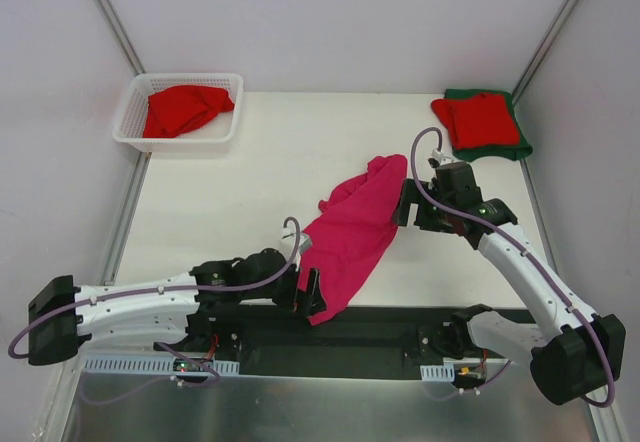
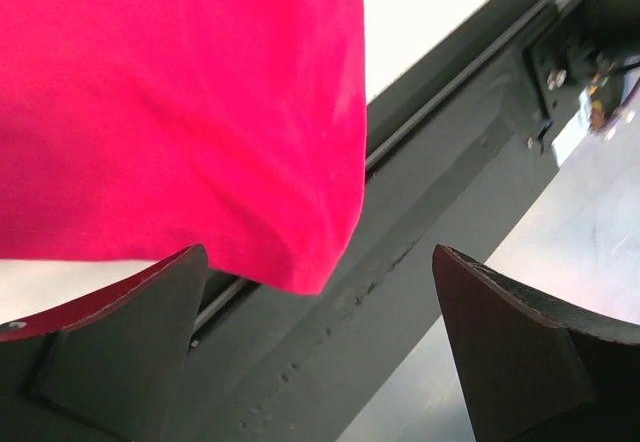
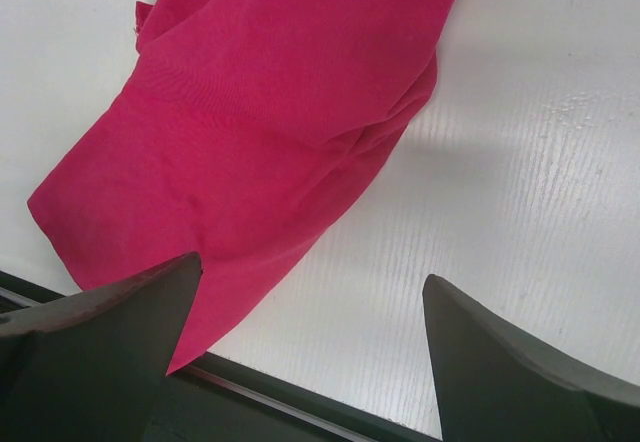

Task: Fold and stack the t-shirts
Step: Flatten out the tshirt

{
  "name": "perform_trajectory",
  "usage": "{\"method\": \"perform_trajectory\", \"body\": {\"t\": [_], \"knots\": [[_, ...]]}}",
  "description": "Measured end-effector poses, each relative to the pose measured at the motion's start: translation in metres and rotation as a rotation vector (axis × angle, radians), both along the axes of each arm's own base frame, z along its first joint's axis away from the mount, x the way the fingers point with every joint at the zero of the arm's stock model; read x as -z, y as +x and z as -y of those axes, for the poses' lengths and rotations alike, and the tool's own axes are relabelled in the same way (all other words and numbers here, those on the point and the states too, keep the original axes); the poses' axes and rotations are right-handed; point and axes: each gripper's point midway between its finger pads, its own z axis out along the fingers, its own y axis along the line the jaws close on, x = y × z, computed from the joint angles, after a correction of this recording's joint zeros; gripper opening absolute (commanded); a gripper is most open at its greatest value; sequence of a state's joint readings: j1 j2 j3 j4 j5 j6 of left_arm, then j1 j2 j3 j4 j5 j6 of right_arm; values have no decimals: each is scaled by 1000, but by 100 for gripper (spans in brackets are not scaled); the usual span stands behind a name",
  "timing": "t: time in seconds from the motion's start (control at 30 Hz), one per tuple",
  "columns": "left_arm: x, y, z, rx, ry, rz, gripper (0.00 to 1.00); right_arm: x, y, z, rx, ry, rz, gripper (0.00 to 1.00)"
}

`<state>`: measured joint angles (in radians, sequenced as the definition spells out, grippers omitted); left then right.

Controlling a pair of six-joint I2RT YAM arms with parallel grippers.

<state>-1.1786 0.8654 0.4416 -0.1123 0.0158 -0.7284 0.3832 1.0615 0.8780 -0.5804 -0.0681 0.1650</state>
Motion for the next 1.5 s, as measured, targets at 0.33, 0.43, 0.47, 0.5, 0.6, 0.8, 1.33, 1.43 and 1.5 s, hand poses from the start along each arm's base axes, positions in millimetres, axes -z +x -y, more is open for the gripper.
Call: {"method": "perform_trajectory", "body": {"t": [0.33, 0.43, 0.47, 0.5, 0.6, 0.8, 1.33, 1.43, 1.5], "knots": [[21, -39, -7, 44, 14, -102, 93, -2, -1, 0, 7, 9, 6, 96], [23, -43, -17, 23, -1, -121, 92, -2, -2, 0, 8, 10, 6, 96], [23, -44, -20, 18, -2, -127, 92, -1, -2, 0, 8, 10, 4, 96], [23, -44, -20, 13, -6, -130, 92, -1, -2, 0, 9, 10, 2, 96], [26, -43, -21, -2, 3, -139, 92, -1, -2, 0, 8, 13, 2, 96], [49, -41, -26, -21, 106, -154, 91, -1, -3, -2, 4, 15, 1, 96], [33, -32, 12, -4, 43, -129, 70, -1, -3, -2, 1, 16, 0, 96], [37, -32, 14, -2, 54, -129, 67, -1, -3, -2, 1, 16, 0, 96], [41, -31, 15, -2, 61, -131, 59, -1, -3, -2, 1, 15, 0, 96]]}}
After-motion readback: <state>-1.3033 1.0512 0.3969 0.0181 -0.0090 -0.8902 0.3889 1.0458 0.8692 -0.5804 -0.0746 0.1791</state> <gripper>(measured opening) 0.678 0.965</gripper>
